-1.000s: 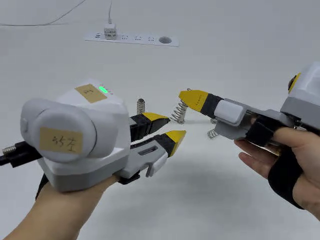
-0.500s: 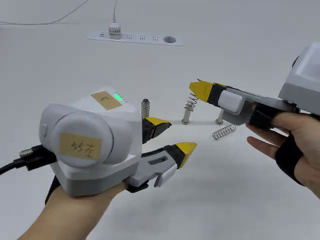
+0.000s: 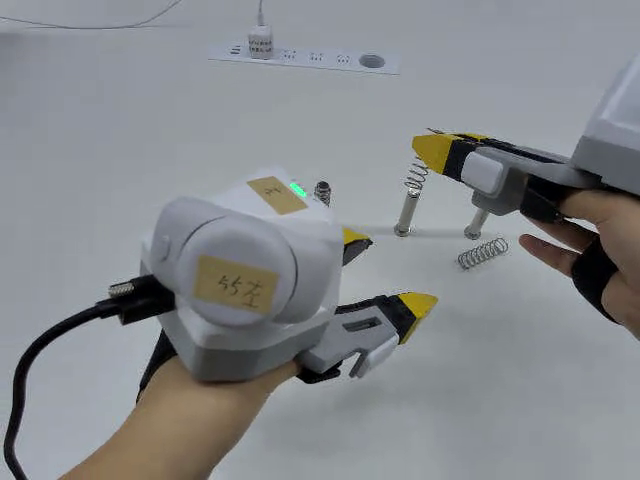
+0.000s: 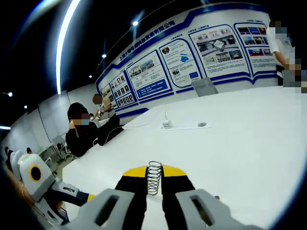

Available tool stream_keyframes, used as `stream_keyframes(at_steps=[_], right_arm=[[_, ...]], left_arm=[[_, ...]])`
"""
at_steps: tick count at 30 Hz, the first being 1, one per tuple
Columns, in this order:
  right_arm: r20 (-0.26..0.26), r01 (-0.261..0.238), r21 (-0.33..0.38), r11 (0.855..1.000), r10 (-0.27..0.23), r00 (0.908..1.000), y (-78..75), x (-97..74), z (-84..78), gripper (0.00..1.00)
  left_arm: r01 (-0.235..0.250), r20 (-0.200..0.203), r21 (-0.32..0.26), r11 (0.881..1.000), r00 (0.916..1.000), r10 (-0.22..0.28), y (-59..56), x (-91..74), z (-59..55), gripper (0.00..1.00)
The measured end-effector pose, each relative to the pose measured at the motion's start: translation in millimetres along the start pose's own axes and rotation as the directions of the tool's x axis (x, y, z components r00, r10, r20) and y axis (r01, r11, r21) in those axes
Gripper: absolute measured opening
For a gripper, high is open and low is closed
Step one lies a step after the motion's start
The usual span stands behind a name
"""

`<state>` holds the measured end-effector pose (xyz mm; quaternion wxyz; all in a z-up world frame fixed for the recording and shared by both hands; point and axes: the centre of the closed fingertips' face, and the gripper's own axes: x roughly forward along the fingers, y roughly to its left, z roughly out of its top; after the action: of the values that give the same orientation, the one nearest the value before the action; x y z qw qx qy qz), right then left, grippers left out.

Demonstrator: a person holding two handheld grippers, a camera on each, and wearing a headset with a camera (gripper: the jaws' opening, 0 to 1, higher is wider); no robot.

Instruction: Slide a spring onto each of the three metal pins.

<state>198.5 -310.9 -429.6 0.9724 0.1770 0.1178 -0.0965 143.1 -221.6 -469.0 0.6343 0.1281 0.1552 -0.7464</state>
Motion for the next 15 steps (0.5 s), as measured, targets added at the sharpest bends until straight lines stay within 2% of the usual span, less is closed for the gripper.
stream_keyframes(at_steps=[8, 15], right_arm=[[-0.004, 0.016, -0.076, 0.997, -0.016, 0.9999, -8.0, 6.0, -1.8, 0.11], [-0.009, 0.029, -0.102, 0.994, -0.03, 0.9995, -14.3, 9.0, -4.2, 0.11]], left_arm=[[-0.01, -0.003, -0.005, 1.0, 1.0, 0.01, 2.4, -0.1, -0.8, 0.49], [-0.009, -0.005, -0.008, 1.0, 0.9999, 0.009, 2.1, 0.3, -1.1, 0.53]])
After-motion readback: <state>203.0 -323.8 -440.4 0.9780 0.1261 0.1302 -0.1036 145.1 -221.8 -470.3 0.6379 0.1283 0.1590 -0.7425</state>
